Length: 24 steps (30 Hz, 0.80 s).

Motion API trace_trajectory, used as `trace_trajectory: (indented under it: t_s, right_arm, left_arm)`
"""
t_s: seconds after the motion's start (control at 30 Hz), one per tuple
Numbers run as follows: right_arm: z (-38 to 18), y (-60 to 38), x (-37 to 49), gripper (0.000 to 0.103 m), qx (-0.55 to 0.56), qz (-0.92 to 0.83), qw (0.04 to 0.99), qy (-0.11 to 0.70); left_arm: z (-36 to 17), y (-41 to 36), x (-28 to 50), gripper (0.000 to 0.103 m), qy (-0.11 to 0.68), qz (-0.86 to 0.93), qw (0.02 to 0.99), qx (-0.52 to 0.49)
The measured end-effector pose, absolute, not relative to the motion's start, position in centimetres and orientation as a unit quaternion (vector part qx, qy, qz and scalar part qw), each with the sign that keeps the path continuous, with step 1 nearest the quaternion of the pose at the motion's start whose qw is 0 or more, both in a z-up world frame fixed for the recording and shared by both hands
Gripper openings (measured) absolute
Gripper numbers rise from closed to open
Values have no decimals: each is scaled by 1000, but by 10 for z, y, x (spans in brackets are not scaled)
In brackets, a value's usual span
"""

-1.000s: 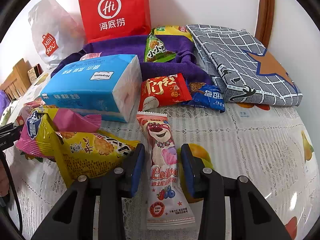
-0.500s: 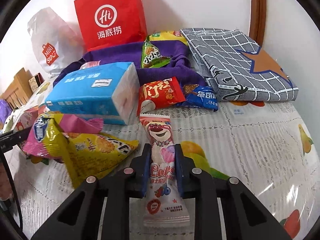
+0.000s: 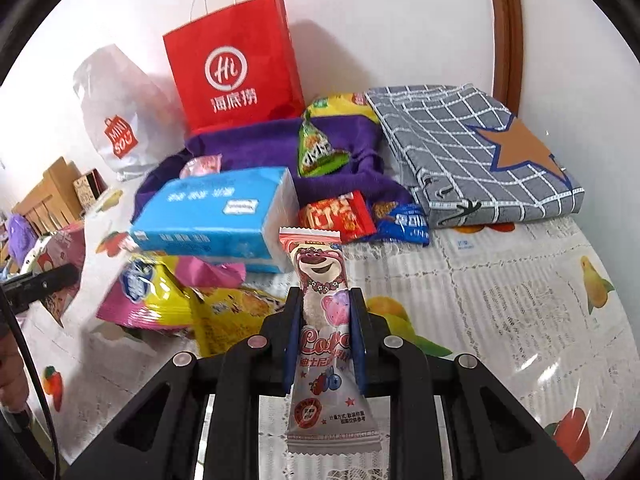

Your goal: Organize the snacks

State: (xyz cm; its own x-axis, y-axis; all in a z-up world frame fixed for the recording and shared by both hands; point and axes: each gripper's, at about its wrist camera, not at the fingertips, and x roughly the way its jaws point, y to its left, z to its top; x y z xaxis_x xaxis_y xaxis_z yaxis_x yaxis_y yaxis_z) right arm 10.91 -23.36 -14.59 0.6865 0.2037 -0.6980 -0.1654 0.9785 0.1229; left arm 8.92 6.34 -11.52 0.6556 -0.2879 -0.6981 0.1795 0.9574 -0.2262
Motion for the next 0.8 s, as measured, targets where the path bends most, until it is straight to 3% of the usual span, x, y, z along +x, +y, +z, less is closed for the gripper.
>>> trace_trajectory:
  t_s: [0.8]
  right_arm:
    - [-88,-221,96,22,20,104,931,350]
  left_arm:
    - [-65,30,72,44,377,-144,912,-69]
